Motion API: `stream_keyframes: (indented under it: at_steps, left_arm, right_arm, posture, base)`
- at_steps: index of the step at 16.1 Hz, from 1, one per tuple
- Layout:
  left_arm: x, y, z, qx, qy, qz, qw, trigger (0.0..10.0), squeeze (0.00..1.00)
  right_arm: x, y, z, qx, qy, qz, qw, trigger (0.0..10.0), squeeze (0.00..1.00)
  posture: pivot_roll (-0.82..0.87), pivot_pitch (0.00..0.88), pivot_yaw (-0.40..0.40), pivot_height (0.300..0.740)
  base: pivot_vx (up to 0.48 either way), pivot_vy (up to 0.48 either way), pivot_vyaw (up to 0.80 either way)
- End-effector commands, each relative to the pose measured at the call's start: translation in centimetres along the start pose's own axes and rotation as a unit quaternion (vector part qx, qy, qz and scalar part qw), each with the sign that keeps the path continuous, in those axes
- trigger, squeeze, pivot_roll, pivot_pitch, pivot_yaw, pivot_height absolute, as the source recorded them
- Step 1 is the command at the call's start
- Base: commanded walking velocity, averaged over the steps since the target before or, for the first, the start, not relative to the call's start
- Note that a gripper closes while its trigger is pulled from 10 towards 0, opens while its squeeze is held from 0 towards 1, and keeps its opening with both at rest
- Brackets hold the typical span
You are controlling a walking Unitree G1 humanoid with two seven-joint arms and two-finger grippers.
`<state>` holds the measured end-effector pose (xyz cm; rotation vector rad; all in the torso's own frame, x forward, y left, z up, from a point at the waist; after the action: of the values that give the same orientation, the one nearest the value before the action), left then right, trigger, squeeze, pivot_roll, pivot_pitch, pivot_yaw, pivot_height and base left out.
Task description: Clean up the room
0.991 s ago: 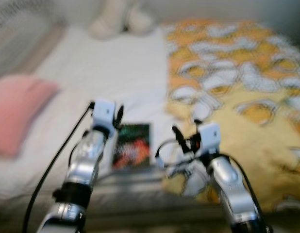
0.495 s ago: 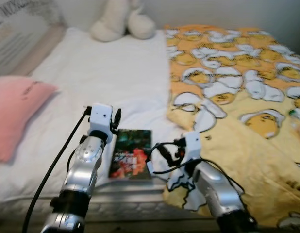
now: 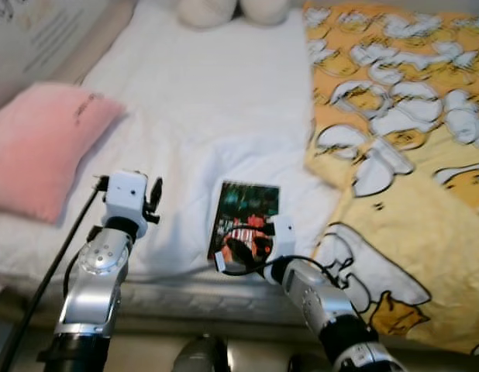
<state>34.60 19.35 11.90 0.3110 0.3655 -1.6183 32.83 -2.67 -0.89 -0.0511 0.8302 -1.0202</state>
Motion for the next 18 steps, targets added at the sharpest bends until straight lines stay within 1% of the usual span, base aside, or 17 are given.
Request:
stream_keyframes:
  at_steps: [1,3,5,6,7,8,9,11,12,13,15,16,17,18]
  left_arm:
    - [0.3,-0.4,0.2,-0.001,-0.003,-0.006,1.0,10.0,0.0]
    - [0.4,-0.9,0.1,-0.008,-0.005,-0.006,1.0,10.0,0.0]
    - [0.8,-1.4,0.3,-0.009,-0.005,-0.011,1.0,10.0,0.0]
    - [1.0,-1.5,0.4,-0.009,-0.007,-0.013,1.0,10.0,0.0]
    - [1.3,-1.7,0.4,-0.011,-0.008,-0.017,1.0,10.0,0.0]
    - [1.6,-1.7,0.4,-0.011,-0.008,-0.019,1.0,10.0,0.0]
    - [2.2,-1.8,0.4,-0.011,-0.005,-0.028,1.0,10.0,0.0]
    - [2.7,-2.0,0.4,-0.012,-0.005,-0.036,0.999,10.0,0.0]
    - [2.8,-2.0,0.4,-0.013,-0.006,-0.037,0.999,10.0,0.0]
    - [3.0,-2.1,0.4,-0.014,-0.007,-0.04,0.999,10.0,0.0]
    - [3.3,-1.9,0.6,-0.012,-0.008,-0.044,0.999,10.0,0.0]
    - [3.2,-1.9,0.7,-0.011,-0.006,-0.044,0.999,10.0,0.0]
    - [2.9,-1.9,0.7,-0.011,-0.003,-0.043,0.999,10.0,0.0]
    - [2.9,-1.9,0.7,-0.011,-0.003,-0.043,0.999,10.0,0.0]
  right_arm:
    - [1.0,-0.1,-0.6,-0.006,0.0,-0.022,1.0,10.0,0.01]
    - [1.1,0.1,0.3,0.014,-0.026,-0.032,0.999,10.0,0.01]
    - [-0.2,0.0,2.9,0.079,-0.084,-0.012,0.993,10.0,0.01]
    - [-0.3,-0.1,3.6,0.095,-0.102,-0.012,0.99,10.0,0.02]
    - [-0.2,-0.5,4.9,0.13,-0.115,-0.024,0.985,10.0,0.01]
    - [0.1,-1.0,5.9,0.156,-0.119,-0.034,0.98,10.0,0.02]
    - [-0.2,-1.6,7.0,0.186,-0.129,-0.03,0.974,10.0,0.02]
    - [-0.9,-2.3,7.8,0.208,-0.125,-0.015,0.97,10.0,0.02]
    - [-0.9,-2.4,7.8,0.21,-0.123,-0.016,0.97,10.0,0.02]
    - [-0.3,-2.4,7.4,0.203,-0.106,-0.026,0.973,10.0,0.01]
    - [1.6,-1.9,5.6,0.164,-0.067,-0.052,0.983,10.0,0.01]
    - [2.0,-1.3,4.4,0.134,-0.04,-0.052,0.989,10.0,0.01]
    - [1.5,-0.7,4.0,0.12,-0.028,-0.039,0.992,10.0,0.01]
    - [1.4,-0.6,3.9,0.118,-0.026,-0.037,0.992,10.0,0.01]
  posture:
    - [0.07,0.285,0.05,0.74]
    - [0.08,0.293,0.047,0.74]
    - [0.08,0.295,0.043,0.74]
    - [0.07,0.296,0.041,0.74]
    - [0.07,0.297,0.038,0.74]
    - [0.07,0.299,0.036,0.74]
    - [0.06,0.303,0.033,0.74]
    - [0.05,0.301,0.03,0.74]
    - [0.05,0.299,0.029,0.74]
    - [0.04,0.298,0.029,0.74]
    - [0.05,0.3,0.035,0.74]
    - [0.06,0.303,0.041,0.74]
    - [0.06,0.302,0.044,0.74]
    - [0.06,0.302,0.044,0.74]
  base:
    - [0.0,0.0,0.0]
    - [0.0,0.0,0.0]
    - [0.0,0.0,0.0]
    - [0.0,0.0,0.0]
    - [0.0,0.0,0.0]
    - [0.0,0.0,0.0]
    - [0.0,0.0,0.0]
    - [0.0,0.0,0.0]
    - [0.0,0.0,0.0]
    - [0.0,0.0,0.0]
    - [0.0,0.0,0.0]
    - [0.0,0.0,0.0]
    - [0.0,0.0,0.0]
    - [0.0,0.0,0.0]
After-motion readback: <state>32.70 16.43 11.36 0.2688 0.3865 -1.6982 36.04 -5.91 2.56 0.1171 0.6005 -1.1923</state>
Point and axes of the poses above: a point about 5 cm out from each wrist's last joint towards the gripper, its own y axis pointing out of the wrist towards the gripper, its own z axis along the axis of the wrist's last joint, x = y × z, the point moved 6 cm from there along y, pointing out of the wrist towards the gripper, and after that the axes turned 10 degrees about y, right-handed, at the moved point
